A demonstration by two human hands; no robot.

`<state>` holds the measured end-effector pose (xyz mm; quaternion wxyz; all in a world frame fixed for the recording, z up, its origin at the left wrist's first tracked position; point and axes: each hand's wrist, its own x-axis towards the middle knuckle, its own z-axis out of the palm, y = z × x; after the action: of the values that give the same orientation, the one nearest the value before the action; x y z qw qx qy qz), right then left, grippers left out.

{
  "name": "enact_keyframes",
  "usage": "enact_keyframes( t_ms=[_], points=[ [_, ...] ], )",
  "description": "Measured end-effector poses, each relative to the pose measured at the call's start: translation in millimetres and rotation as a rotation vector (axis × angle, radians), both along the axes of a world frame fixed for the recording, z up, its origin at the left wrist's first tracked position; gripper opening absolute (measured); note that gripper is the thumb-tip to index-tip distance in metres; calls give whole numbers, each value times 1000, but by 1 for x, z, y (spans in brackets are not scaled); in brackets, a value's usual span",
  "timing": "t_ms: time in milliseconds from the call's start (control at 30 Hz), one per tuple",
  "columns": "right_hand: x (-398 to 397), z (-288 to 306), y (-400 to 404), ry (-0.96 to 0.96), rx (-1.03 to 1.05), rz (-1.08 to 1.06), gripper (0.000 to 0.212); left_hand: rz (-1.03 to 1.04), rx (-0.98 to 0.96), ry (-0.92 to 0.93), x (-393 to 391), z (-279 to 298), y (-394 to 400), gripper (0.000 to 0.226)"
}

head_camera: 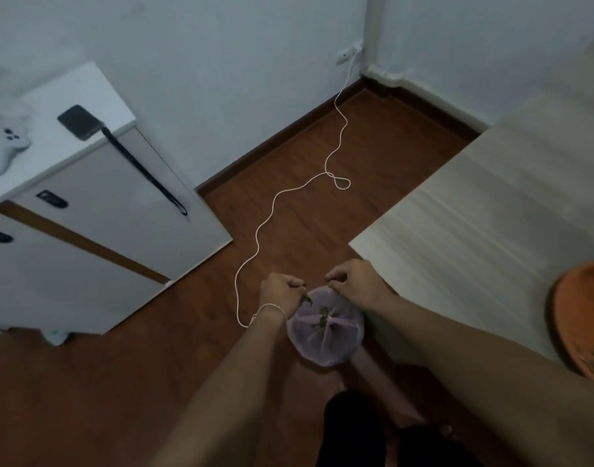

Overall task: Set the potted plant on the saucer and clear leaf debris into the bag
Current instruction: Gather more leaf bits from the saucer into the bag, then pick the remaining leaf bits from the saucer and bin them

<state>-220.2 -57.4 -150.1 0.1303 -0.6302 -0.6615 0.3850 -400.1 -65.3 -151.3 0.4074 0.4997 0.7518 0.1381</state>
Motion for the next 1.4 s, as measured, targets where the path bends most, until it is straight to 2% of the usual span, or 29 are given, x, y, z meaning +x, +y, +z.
enact_keyframes(
  t_ms=[200, 367, 500, 700, 767, 833, 933, 1133, 1267, 1400],
  points=[
    [-21, -19, 6, 0, -56, -11, 17, 9, -8, -18, -4, -18, 1, 24],
    [-19, -33, 5, -28, -102, -97, 36, 11, -34, -26, -1, -29, -2, 27],
    [-7, -37, 2, -17, -135, -149, 43, -42, -49, -2, 0, -35, -5, 30],
    [24, -29, -13, 34, -154, -235, 42, -83, -42, -49, 11, -35, -5, 32],
    [40, -21, -20, 45, -139, -308, 38, -86, -12, -73, 15, -39, -2, 38],
    [59, -12, -28, 90, -112, -415, 31, -110, 31, -54, 27, -36, 4, 34],
    [97, -2, -39, 146, -80, -525, 28, -196, 137, -5, 62, -14, 13, 24],
    [198, 29, -87, 187, 35, -745, 17, -397, 276, -65, 173, 15, 17, 28],
    [284, 44, -138, 166, 96, -938, 12, -687, 235, -120, 271, 28, -2, 38],
    [365, 45, -195, -13, 77, -993, 10, -1009, 192, -124, 363, 38, -33, 53]
  ],
)
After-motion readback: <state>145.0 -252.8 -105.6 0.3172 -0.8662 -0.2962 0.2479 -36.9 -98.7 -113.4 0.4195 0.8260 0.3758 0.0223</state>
